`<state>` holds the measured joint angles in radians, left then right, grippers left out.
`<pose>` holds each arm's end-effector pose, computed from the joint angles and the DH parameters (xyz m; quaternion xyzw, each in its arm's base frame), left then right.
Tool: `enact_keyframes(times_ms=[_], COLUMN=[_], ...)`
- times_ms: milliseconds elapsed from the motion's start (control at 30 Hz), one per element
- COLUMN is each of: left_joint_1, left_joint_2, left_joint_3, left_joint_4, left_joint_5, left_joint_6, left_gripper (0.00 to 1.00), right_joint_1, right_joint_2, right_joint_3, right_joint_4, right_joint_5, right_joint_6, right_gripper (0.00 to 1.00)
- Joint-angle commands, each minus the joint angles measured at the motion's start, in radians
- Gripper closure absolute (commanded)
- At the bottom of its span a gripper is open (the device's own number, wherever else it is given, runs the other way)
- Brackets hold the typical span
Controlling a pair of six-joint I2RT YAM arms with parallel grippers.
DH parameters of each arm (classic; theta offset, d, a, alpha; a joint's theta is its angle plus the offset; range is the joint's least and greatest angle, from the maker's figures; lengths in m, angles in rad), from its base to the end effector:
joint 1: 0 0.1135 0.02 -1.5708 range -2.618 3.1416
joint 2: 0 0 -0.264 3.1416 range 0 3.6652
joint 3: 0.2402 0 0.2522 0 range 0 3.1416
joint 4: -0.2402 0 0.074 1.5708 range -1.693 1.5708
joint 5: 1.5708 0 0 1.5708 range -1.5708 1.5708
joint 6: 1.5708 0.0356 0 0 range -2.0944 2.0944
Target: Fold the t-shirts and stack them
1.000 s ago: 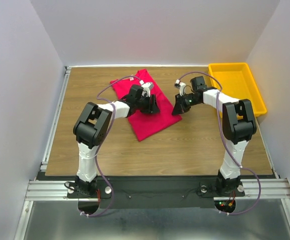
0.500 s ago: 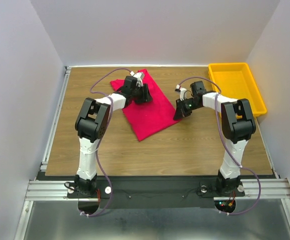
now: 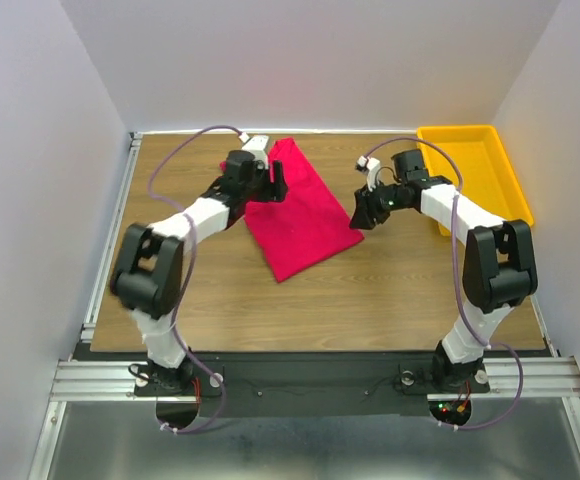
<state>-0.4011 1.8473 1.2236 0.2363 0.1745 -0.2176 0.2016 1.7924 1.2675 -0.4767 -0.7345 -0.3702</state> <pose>0.3906 -0.1724 0.2319 0.1242 0.8189 -0.2381 0.5073 0.3618 0.0983 0.2156 -0.3493 0.8310 0.3213 0.2901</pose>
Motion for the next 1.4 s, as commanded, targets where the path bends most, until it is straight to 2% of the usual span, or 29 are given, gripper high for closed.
enact_keyframes(times_ms=[0, 33, 100, 133, 200, 300, 500, 700, 867, 900, 967, 1000, 1067, 1267, 1300, 1333, 1367], left_joint_1=[0.008, 0.010, 0.021, 0.027, 0.051, 0.093, 0.099, 0.099, 0.099, 0.099, 0.099, 0.099, 0.099, 0.099, 0.099, 0.099, 0.099], left_joint_2=[-0.314, -0.418, -0.524, -0.628, -0.730, -0.928, -1.091, -1.185, -1.180, -1.177, -1.162, -1.156, -1.148, -1.149, -1.148, -1.139, -1.134], left_joint_3=[-0.152, -0.247, -0.344, -0.390, -0.511, -0.643, -0.723, -0.792, -0.814, -0.816, -0.814, -0.812, -0.806, -0.794, -0.791, -0.783, -0.779], left_joint_4=[0.098, 0.103, 0.116, 0.112, 0.094, 0.060, -0.080, -0.092, -0.089, -0.089, -0.091, -0.095, -0.098, -0.123, -0.124, -0.129, -0.124], left_joint_5=[-0.150, -0.196, -0.231, -0.251, -0.277, -0.140, -0.099, -0.030, 0.014, 0.025, 0.046, 0.055, 0.075, 0.129, 0.137, 0.160, 0.174], left_joint_6=[0.084, 0.067, -0.010, -0.043, -0.130, -0.170, -0.210, -0.284, -0.339, -0.345, -0.364, -0.367, -0.367, -0.353, -0.341, -0.330, -0.312], left_gripper=[0.20, 0.13, 0.02, 0.02, 0.02, 0.02, 0.02, 0.02, 0.02, 0.03, 0.04, 0.05, 0.06, 0.06, 0.06, 0.06, 0.06], right_joint_1=[-0.013, -0.013, -0.013, -0.014, -0.014, -0.016, -0.016, -0.013, -0.010, -0.007, 0.005, 0.009, 0.019, 0.038, 0.041, 0.041, 0.042], right_joint_2=[0.007, 0.040, 0.076, 0.091, 0.120, 0.134, 0.168, 0.191, 0.167, 0.157, 0.131, 0.119, 0.072, -0.045, -0.056, -0.077, -0.090], right_joint_3=[0.056, 0.069, 0.073, 0.078, 0.078, 0.069, 0.053, -0.003, -0.052, -0.071, -0.089, -0.106, -0.123, -0.230, -0.237, -0.237, -0.229], right_joint_4=[0.026, 0.026, 0.035, 0.039, 0.064, 0.104, 0.107, 0.104, 0.075, 0.066, 0.017, -0.005, -0.085, -0.255, -0.275, -0.302, -0.310], right_joint_5=[0.109, 0.124, 0.145, 0.152, 0.185, 0.216, 0.205, 0.112, 0.064, 0.060, 0.063, 0.069, 0.093, 0.098, 0.093, 0.096, 0.127], right_joint_6=[0.020, 0.054, 0.091, 0.109, 0.155, 0.185, 0.224, 0.254, 0.229, 0.222, 0.176, 0.151, 0.069, -0.102, -0.119, -0.131, -0.148], right_gripper=[0.39, 0.38, 0.36, 0.35, 0.34, 0.34, 0.35, 0.43, 0.61, 0.70, 0.80, 0.89, 0.99, 0.98, 0.94, 0.80, 0.72])
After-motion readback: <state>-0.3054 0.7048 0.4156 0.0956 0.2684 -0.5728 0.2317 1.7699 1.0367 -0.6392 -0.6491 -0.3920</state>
